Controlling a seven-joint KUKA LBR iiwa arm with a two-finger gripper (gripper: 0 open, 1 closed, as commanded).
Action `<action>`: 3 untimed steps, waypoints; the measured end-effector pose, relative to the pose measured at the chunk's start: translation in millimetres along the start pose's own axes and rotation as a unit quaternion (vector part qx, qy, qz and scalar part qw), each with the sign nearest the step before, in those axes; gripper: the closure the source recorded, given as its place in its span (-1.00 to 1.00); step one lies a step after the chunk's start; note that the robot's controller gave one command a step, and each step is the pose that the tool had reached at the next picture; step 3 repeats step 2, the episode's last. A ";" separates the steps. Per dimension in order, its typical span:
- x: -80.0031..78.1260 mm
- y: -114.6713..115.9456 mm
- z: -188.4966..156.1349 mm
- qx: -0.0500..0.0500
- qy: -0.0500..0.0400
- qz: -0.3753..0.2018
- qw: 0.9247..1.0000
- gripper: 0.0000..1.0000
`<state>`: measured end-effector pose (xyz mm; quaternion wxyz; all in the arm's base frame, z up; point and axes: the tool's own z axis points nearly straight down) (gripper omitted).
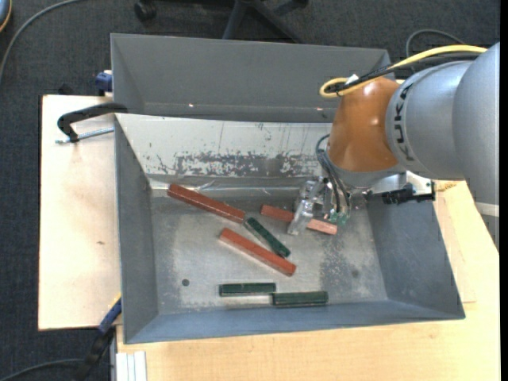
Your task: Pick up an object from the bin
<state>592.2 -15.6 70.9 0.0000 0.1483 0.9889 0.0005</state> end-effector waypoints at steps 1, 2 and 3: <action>0.7 -0.1 -3.0 0.000 0.000 0.000 1.000 1.00; 0.3 0.4 -13.1 0.000 -0.001 0.000 1.000 1.00; 0.3 0.4 -13.1 0.000 -0.001 0.000 1.000 1.00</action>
Offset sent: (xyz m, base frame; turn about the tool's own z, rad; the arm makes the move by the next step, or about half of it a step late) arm 0.0000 -0.0001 0.0275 0.0000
